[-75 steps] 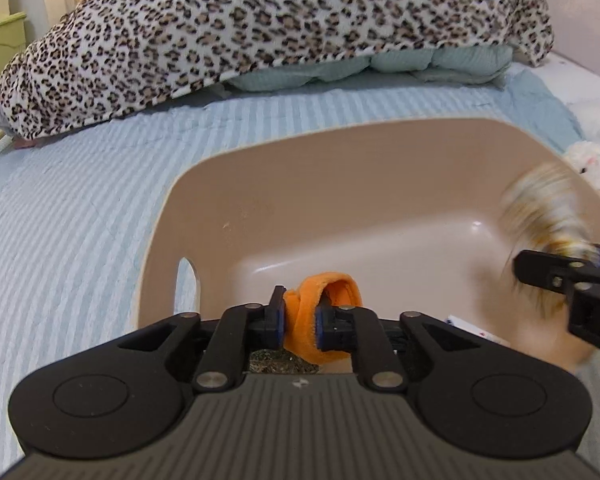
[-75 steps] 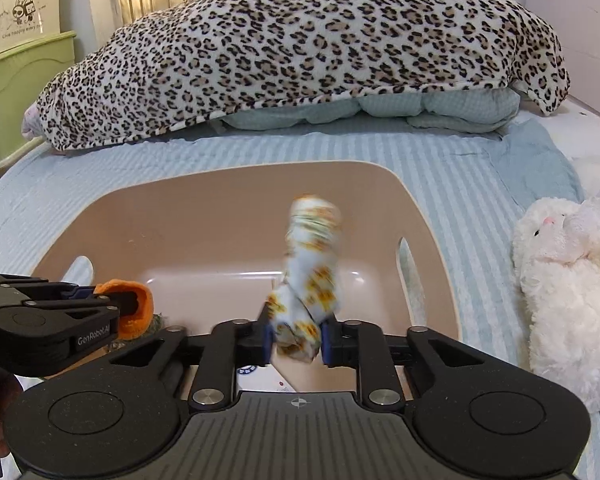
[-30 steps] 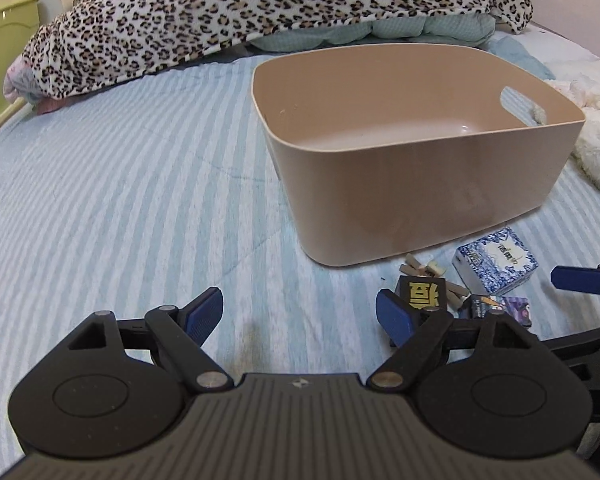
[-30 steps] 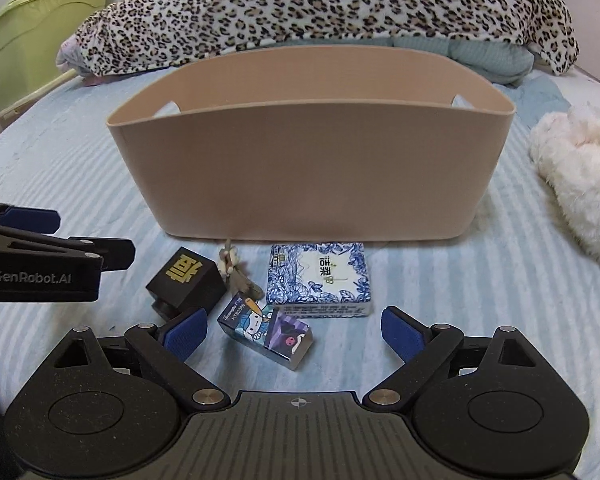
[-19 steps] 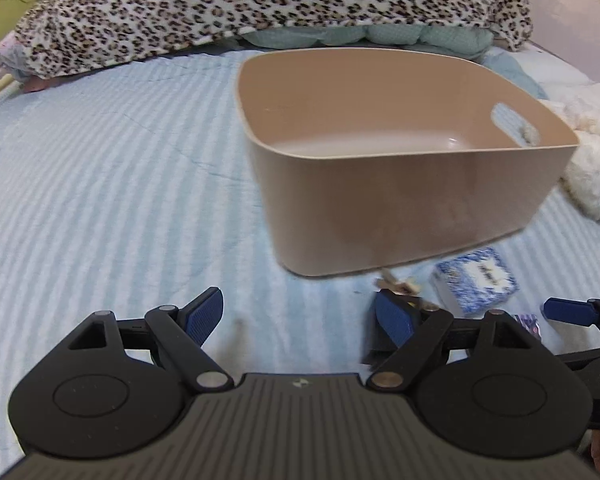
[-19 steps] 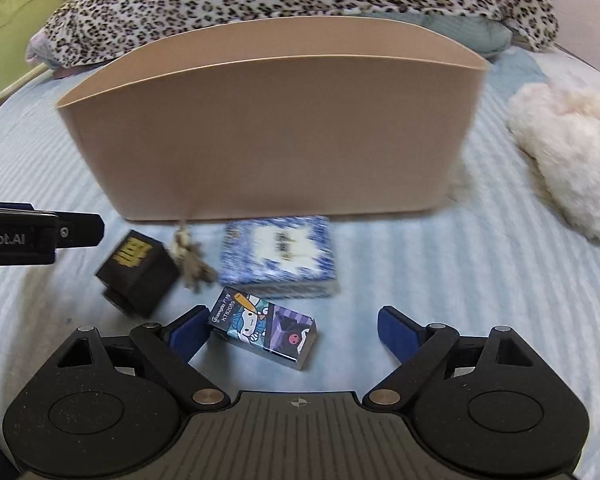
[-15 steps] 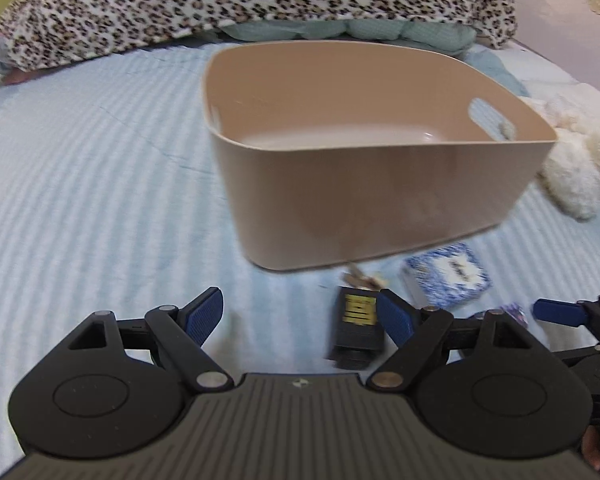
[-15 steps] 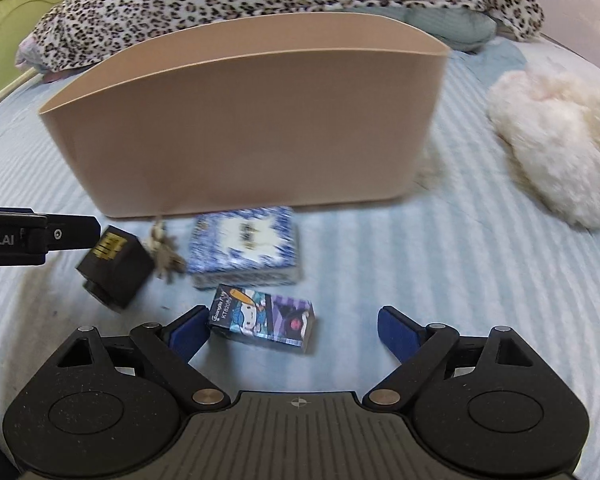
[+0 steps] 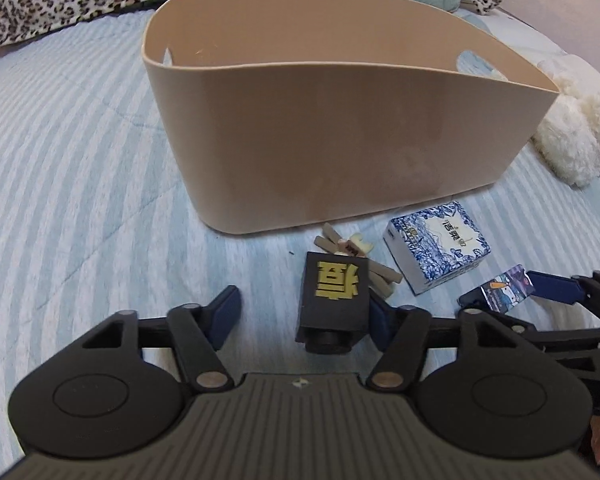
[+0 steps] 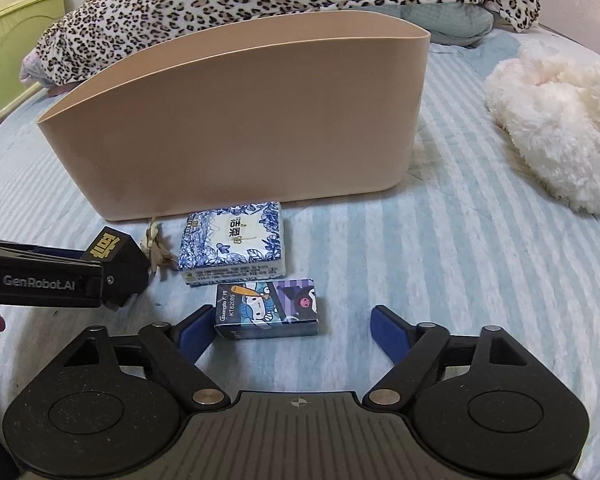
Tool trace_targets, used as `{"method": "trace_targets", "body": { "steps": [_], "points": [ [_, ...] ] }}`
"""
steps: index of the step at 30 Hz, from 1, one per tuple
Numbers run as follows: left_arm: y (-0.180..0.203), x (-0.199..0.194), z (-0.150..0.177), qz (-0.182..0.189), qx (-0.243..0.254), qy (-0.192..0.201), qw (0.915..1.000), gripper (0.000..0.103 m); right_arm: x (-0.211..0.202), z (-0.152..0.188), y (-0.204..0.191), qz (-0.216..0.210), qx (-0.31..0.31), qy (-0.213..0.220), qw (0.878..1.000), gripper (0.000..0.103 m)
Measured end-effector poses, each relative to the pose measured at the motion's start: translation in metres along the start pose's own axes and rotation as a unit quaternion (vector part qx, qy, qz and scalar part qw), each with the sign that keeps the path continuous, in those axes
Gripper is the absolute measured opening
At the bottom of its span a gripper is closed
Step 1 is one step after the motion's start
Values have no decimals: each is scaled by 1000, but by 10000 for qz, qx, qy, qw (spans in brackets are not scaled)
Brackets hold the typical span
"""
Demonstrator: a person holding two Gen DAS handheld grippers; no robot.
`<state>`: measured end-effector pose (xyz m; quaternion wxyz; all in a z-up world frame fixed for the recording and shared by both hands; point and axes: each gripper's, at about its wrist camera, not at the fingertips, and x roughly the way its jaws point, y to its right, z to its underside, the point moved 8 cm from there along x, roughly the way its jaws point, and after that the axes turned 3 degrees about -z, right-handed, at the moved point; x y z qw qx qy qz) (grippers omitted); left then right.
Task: Organize objects
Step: 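Grasp the black gold-print box with left tool while right tool grasps small blue box, then carry both boxes over the basket and open both tools to drop them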
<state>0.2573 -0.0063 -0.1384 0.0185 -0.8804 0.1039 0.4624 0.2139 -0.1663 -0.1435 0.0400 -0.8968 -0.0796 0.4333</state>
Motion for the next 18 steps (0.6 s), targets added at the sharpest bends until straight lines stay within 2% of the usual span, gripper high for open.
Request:
{"method": "trace_targets", "body": {
  "steps": [1,2,3,7,18],
  "points": [
    [1,-1,0,64,23,12,10000,53,0,0,0,-6,-31,9,10000,78],
    [2,-2,0,125,51,24,9999,41,1,0,-1,-16,-56,12,10000,71],
    [4,-3,0,161,89,28,9998,33,1,0,-1,-45,-71,8,10000,69],
    [7,-6,2,31,263,103,9996,33,-1,-2,-5,-125,-121,37,9998,47],
    [5,-38,3,-94,413,400,9983,33,-20,-6,-11,-228,-242,190,9993,47]
  ]
}}
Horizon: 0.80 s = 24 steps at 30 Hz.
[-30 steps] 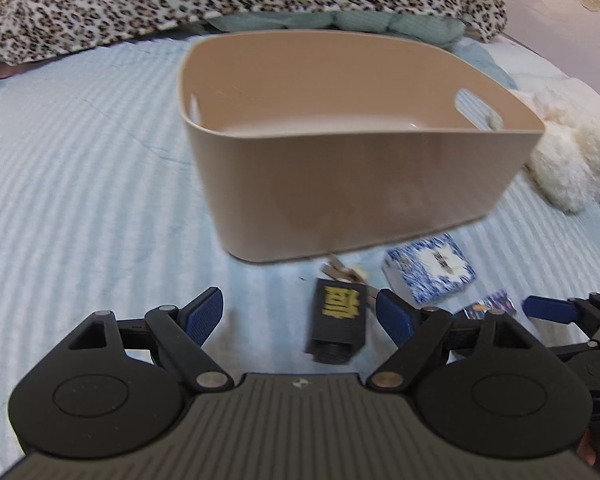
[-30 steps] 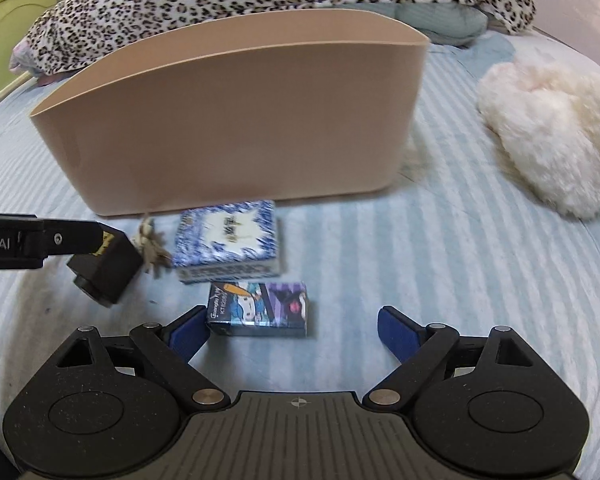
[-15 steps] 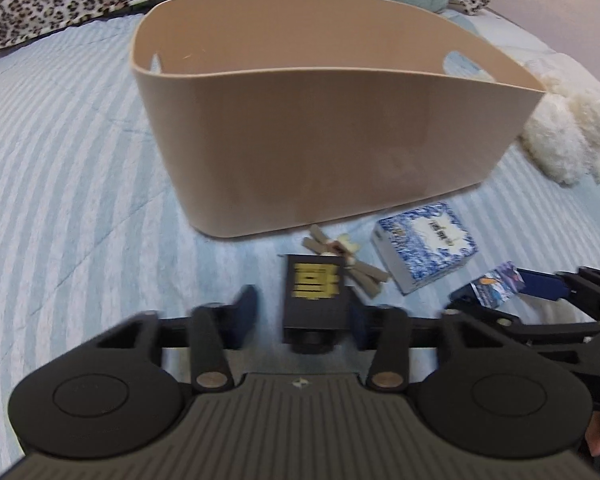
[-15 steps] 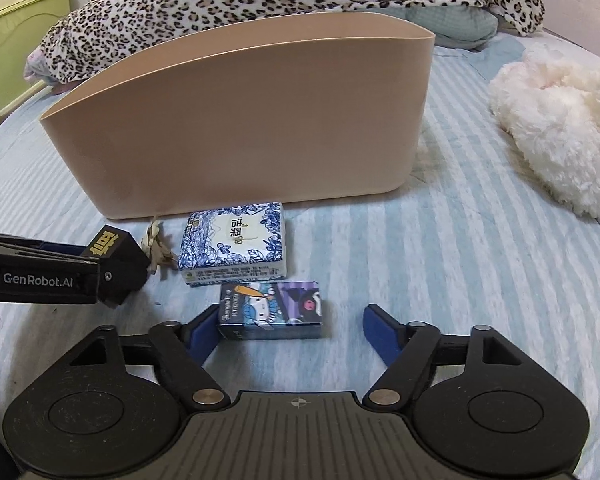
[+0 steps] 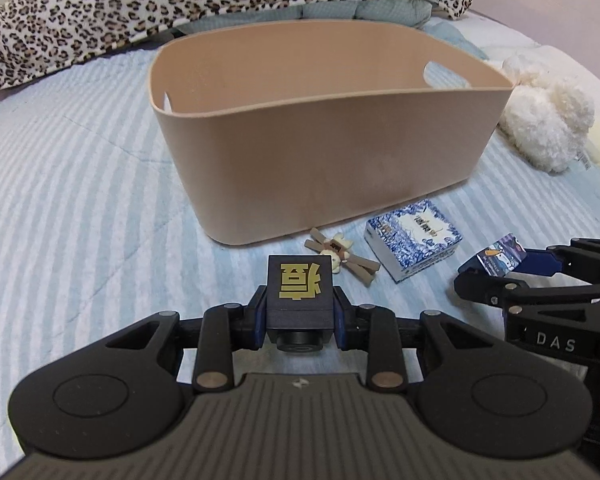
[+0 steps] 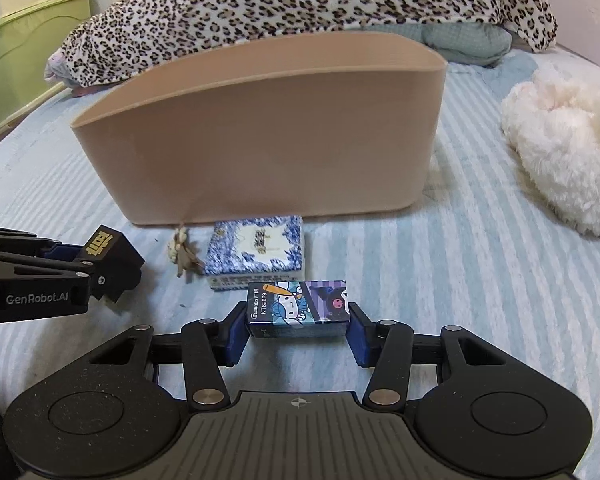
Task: Organize objects
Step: 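Carry both boxes over the basket and open both tools to drop them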
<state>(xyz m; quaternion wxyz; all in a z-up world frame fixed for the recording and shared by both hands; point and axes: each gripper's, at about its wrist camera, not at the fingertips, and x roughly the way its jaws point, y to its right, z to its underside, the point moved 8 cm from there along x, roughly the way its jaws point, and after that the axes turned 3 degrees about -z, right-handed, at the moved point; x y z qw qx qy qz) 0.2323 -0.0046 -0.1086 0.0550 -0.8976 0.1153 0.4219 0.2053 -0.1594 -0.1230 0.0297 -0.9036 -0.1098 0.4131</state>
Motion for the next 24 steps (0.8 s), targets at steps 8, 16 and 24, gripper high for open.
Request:
{"method": "trace_targets", "body": {
  "steps": [8,16,24],
  "points": [
    [-3,-32,-7,-1,6,331,9995,33,-29,-13,0,-44,-63,298,9995,47],
    [-3,-61,-23,-17,69,699,9975,33,-59,-34,1,-123,-50,691,9975,47],
    [-1,-77,-60,-17,-22,1127,9936,33,-75,-74,7,-135,-64,1174,9930,47]
  ]
}}
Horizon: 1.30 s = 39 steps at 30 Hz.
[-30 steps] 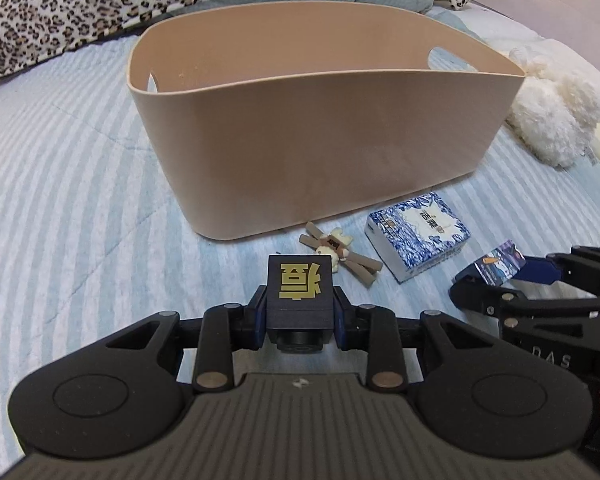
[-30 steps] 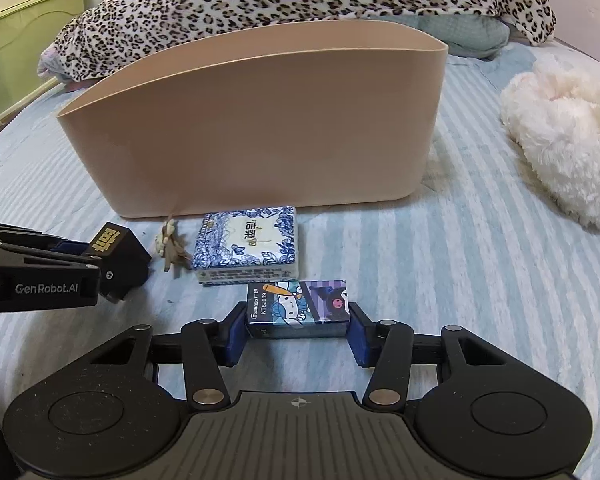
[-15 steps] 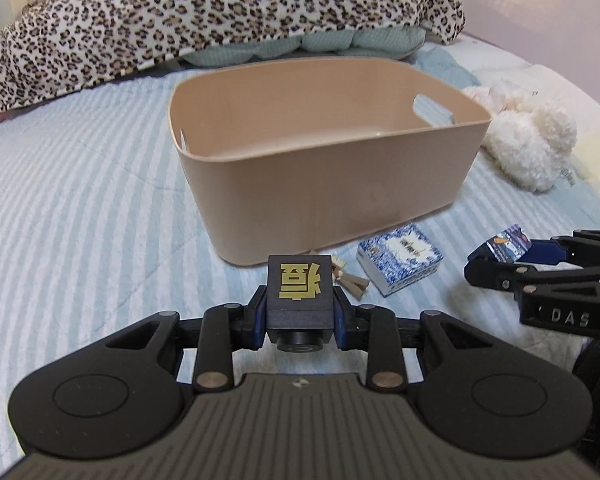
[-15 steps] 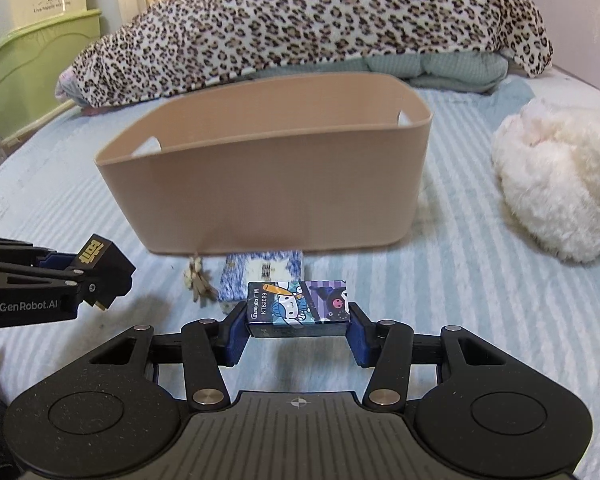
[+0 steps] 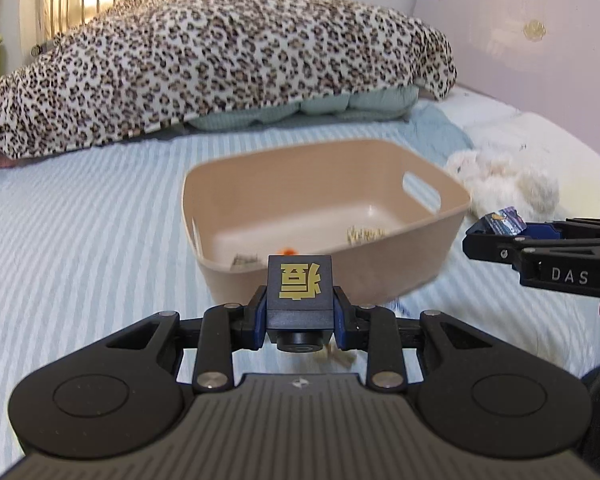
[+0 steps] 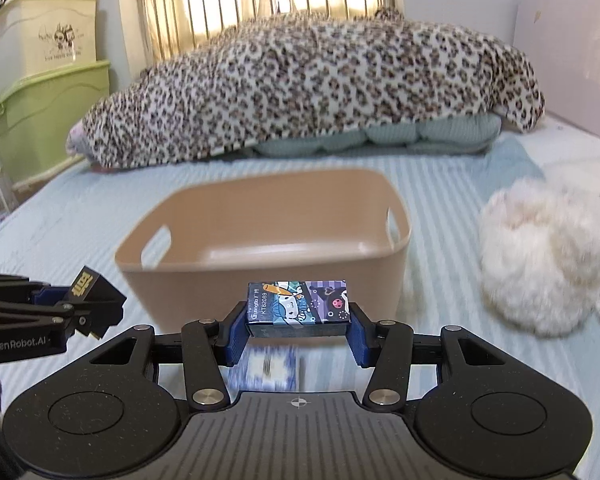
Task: Organize objects
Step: 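Carry both boxes over the basket and open both tools to drop them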
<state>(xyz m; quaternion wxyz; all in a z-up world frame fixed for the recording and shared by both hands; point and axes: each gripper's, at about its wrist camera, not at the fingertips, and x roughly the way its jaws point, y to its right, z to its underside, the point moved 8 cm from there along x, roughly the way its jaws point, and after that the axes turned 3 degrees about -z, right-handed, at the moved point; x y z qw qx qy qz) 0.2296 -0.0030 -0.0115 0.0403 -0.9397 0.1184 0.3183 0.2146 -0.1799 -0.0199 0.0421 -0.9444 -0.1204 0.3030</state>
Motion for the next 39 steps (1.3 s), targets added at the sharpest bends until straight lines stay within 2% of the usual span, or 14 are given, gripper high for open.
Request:
{"method": "trace_targets", "body": {
  "steps": [10,17,24,30,36,37,38,39],
  "points": [
    [1,27,-51,-165,-136,288,9994,33,17,-44,13,92,-79,408,9991,47],
    [3,70,-64,-396,-134,106,9991,33,50,-64,27,245,-51,509,9984,47],
    [-4,117,-55,-779,-64,-414,9961,33,92,-67,30,480,-293,248,9981,47],
    [-9,144,-37,-792,66,-810,9935,33,118,-51,29,630,-549,-182,9963,47],
    [-10,147,-29,-727,-3,-890,9934,34,127,-43,29,650,-599,-516,9947,47],
    [-11,144,-30,-727,-37,-847,9937,35,124,-44,29,650,-602,-506,9948,57],
    [-12,139,-31,-721,-63,-815,9940,43,124,-46,29,666,-601,-461,9949,57],
    [-12,136,-34,-729,-80,-779,9943,58,120,-47,29,657,-592,-396,9953,59]
  ]
}}
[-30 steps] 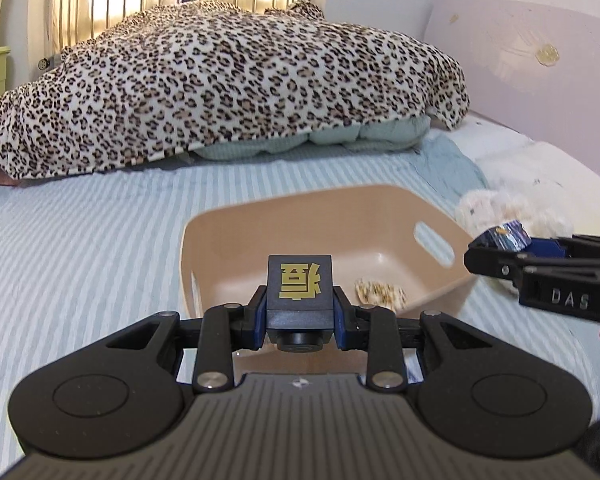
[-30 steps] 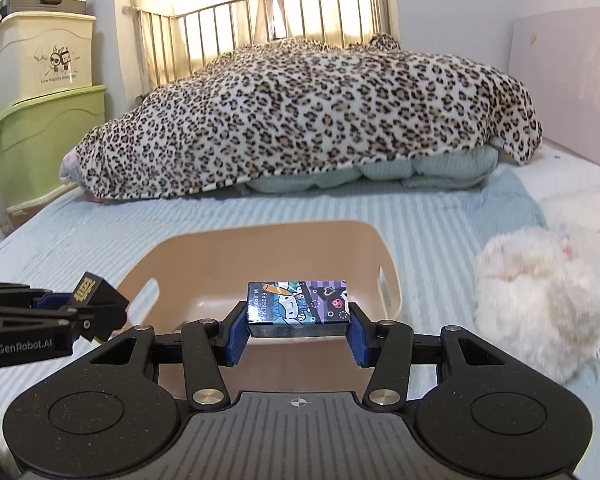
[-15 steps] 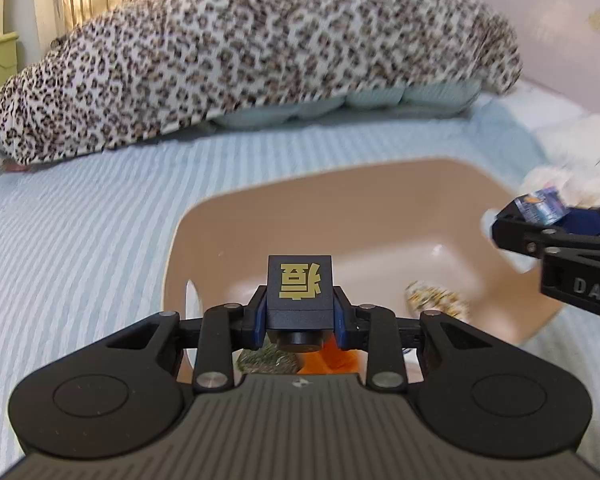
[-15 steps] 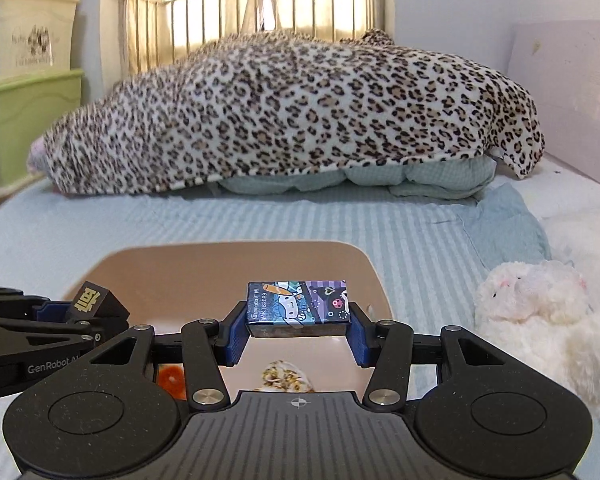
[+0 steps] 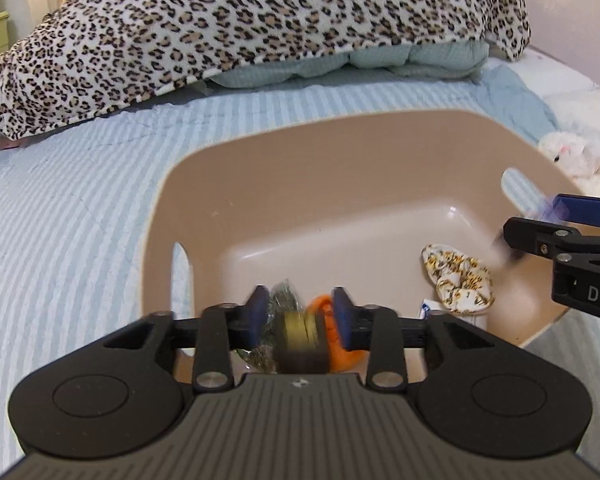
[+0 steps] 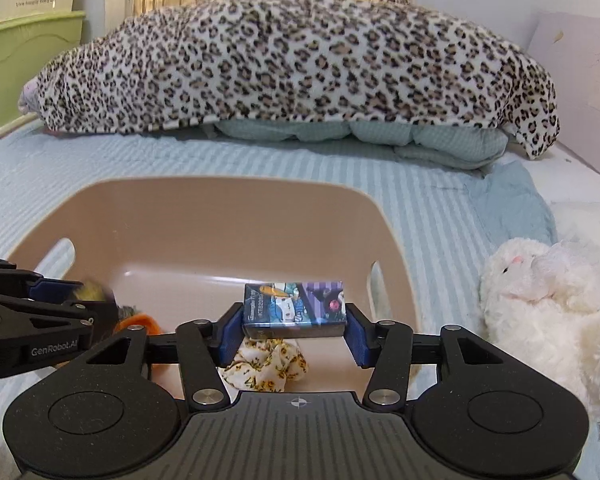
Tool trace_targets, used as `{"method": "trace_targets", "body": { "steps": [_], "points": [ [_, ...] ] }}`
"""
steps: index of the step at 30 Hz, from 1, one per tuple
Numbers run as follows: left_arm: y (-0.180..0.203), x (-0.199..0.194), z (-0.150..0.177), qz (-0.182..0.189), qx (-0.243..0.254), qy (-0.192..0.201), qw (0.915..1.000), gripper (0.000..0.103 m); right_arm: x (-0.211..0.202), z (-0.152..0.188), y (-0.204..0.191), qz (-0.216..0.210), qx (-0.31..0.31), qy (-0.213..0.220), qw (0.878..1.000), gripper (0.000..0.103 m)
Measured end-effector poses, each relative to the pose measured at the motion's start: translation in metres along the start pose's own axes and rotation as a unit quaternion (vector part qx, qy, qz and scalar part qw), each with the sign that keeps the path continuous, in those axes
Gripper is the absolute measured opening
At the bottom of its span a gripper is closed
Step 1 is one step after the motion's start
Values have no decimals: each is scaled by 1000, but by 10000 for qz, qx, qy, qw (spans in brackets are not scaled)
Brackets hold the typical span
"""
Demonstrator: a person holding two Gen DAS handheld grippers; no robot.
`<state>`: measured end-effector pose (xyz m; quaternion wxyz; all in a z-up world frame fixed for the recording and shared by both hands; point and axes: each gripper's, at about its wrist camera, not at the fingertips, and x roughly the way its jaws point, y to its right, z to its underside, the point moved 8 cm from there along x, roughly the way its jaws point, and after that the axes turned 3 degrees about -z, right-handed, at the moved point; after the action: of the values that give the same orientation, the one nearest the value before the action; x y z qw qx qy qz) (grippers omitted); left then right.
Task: Organize objects
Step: 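Carry both boxes over the basket and open both tools to drop them, then grasp the keys with left tool while right tool grasps blue-and-white tissue pack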
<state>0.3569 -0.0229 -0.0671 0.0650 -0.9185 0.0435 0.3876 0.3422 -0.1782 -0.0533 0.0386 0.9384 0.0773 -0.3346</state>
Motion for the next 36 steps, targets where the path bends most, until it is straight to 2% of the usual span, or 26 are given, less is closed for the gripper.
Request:
{"method": "trace_targets", "body": {
  "steps": [2,5,13,19,26,31,36],
  "points": [
    [-4,-12,-3,-60,-33,171,9998,67,-9,-3,2,2,38,91,10000,68],
    [-8,-32,-7,16,-40,303,9995,69,-29,-7,5,-8,77,296,9995,82],
    [-13,-76,7,-55,209,387,9990,74,-76,4,16,-102,308,471,9984,90],
    [-17,-93,35,-17,200,320,9993,76,-87,28,16,-90,248,192,9995,92],
    [-17,-75,68,-91,284,-73,9995,78,-79,62,1,-183,164,-194,9995,92],
    [-13,-50,93,-238,338,-277,9988,78,-58,86,-8,-193,60,-489,9986,92],
    [-6,-28,107,31,67,-576,9983,78,-36,107,-9,-253,205,-817,9961,92]
  ]
}}
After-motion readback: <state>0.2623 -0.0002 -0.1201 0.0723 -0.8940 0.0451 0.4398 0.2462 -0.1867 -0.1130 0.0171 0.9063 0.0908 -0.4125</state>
